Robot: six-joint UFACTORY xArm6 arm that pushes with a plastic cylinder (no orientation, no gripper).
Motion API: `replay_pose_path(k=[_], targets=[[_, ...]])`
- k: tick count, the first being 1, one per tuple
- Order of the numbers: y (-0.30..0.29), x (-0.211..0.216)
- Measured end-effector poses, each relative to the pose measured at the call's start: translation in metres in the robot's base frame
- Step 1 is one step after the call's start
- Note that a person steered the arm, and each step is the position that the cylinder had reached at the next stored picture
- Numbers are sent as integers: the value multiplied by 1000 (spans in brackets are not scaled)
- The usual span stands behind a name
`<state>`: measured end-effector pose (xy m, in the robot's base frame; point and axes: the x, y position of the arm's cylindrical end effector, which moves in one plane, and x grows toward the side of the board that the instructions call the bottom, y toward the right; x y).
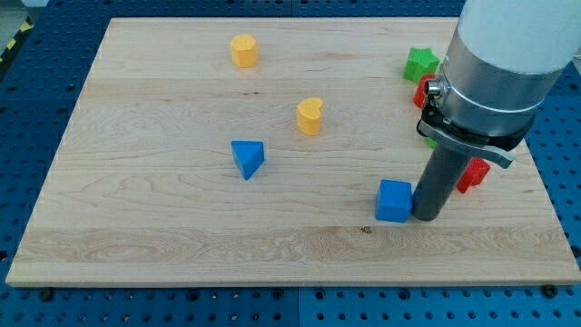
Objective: Put the blue cube vertically below the yellow heart
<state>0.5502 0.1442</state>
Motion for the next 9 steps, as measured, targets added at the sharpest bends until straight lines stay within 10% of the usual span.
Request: replay_pose_path(k=[9], targets=[[-74, -13]])
